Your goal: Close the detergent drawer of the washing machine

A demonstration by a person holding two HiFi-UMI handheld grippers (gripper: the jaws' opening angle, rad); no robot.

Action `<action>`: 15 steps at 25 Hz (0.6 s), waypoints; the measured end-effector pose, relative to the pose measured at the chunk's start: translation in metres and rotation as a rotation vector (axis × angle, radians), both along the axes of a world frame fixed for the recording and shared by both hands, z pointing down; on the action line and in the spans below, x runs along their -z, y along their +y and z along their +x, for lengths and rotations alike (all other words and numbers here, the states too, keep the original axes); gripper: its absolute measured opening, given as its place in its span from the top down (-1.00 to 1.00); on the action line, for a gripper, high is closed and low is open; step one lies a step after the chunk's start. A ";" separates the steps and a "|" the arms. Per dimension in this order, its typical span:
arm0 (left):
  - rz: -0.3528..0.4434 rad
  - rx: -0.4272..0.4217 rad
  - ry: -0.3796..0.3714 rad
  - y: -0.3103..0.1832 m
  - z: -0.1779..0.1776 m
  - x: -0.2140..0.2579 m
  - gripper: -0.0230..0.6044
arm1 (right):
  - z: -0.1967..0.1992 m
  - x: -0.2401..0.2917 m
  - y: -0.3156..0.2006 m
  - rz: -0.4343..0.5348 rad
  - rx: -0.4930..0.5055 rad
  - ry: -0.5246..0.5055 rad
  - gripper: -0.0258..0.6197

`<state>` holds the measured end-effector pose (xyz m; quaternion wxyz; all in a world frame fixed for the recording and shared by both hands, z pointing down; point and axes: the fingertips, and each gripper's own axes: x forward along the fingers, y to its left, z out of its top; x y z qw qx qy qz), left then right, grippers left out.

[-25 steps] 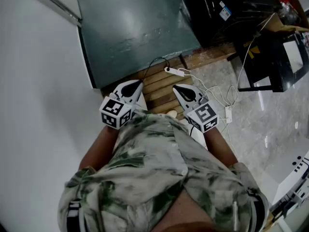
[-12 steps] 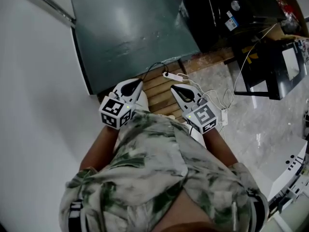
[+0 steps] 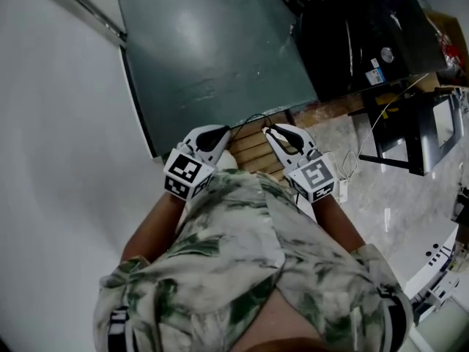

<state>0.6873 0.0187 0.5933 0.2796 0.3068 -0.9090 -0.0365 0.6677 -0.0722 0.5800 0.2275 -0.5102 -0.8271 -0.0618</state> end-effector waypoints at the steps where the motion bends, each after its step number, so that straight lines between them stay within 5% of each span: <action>1: 0.000 -0.007 -0.003 0.014 0.007 0.017 0.85 | 0.002 0.016 0.015 0.000 -0.006 -0.005 0.62; 9: 0.033 0.040 -0.012 0.091 0.006 0.071 0.85 | -0.026 0.070 0.087 0.019 -0.051 -0.028 0.46; 15: 0.027 0.082 0.010 0.108 -0.039 0.078 0.85 | -0.075 0.074 0.101 -0.003 -0.049 -0.001 0.52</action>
